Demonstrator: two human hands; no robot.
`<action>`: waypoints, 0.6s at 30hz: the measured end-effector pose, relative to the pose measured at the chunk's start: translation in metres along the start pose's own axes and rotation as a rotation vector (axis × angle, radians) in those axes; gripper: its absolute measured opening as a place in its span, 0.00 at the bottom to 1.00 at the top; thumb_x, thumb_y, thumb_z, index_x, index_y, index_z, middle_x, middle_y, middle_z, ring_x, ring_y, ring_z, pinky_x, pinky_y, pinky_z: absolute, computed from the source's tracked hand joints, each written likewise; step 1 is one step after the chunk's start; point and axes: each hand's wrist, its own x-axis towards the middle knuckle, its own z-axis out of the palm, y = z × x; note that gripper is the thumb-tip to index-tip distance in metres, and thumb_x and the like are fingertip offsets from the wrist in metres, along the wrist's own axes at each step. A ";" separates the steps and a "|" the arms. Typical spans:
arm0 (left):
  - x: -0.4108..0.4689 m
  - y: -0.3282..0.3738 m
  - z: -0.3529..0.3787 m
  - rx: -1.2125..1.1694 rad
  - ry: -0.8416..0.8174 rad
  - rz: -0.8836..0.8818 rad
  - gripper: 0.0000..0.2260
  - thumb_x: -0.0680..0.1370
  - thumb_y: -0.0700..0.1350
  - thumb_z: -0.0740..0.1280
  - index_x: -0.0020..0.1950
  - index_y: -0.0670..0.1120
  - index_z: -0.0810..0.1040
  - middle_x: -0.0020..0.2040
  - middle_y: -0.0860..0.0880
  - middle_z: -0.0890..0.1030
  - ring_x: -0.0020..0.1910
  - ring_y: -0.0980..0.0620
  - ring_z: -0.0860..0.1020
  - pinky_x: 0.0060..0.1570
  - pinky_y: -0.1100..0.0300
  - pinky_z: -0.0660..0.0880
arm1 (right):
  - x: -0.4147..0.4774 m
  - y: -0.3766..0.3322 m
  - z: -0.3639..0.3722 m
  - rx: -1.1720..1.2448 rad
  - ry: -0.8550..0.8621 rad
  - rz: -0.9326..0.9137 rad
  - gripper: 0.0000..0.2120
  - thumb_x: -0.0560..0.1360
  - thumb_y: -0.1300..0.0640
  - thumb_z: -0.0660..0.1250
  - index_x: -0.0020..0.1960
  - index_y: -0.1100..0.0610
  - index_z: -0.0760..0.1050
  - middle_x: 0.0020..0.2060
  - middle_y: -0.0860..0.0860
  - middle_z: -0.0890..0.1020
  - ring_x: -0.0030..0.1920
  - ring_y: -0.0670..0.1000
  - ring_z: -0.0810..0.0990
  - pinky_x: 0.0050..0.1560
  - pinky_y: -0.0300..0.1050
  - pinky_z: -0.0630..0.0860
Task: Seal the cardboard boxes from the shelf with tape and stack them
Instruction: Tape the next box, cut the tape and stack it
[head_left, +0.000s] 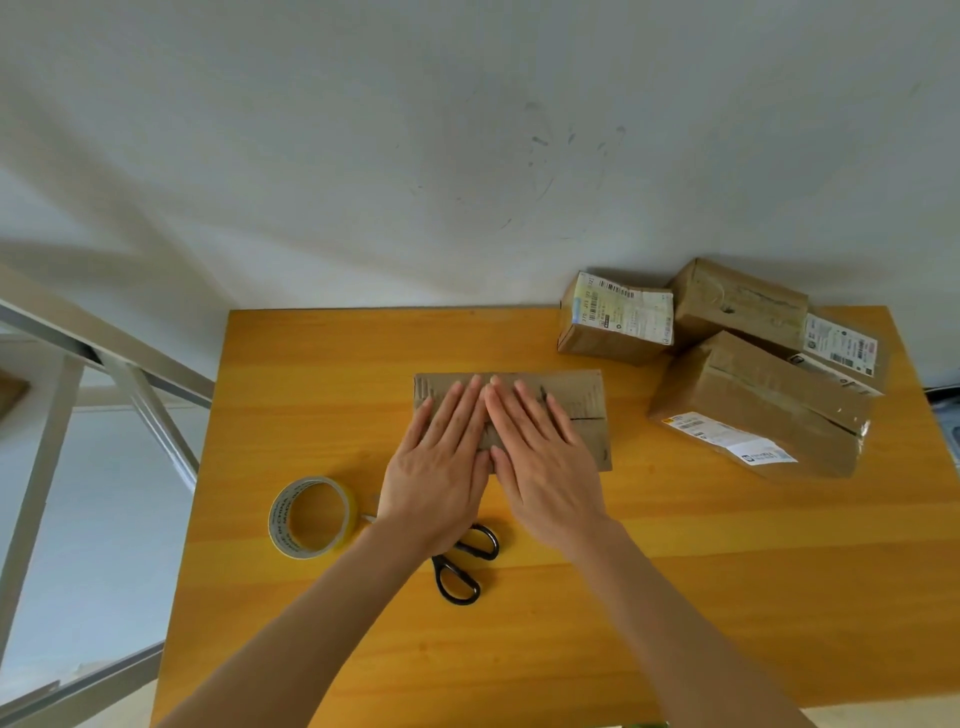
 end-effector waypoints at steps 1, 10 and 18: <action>0.003 0.000 0.001 0.000 -0.013 -0.019 0.27 0.81 0.54 0.33 0.77 0.44 0.37 0.78 0.47 0.38 0.76 0.50 0.36 0.76 0.51 0.41 | 0.003 0.000 0.000 -0.019 -0.018 0.007 0.26 0.83 0.47 0.41 0.79 0.56 0.50 0.78 0.51 0.52 0.78 0.51 0.51 0.76 0.56 0.56; 0.014 0.010 0.008 -0.153 0.026 -0.349 0.29 0.80 0.56 0.36 0.75 0.40 0.34 0.77 0.43 0.36 0.75 0.47 0.33 0.76 0.53 0.48 | 0.004 0.000 0.006 -0.048 -0.007 0.332 0.34 0.79 0.33 0.39 0.80 0.49 0.46 0.79 0.47 0.47 0.79 0.51 0.45 0.77 0.55 0.45; 0.017 0.012 0.001 -0.268 0.056 -0.415 0.32 0.82 0.56 0.47 0.77 0.40 0.38 0.78 0.43 0.39 0.77 0.46 0.42 0.70 0.57 0.61 | 0.006 0.001 0.004 0.093 0.084 0.557 0.41 0.77 0.30 0.42 0.80 0.57 0.43 0.79 0.52 0.46 0.79 0.52 0.45 0.77 0.53 0.52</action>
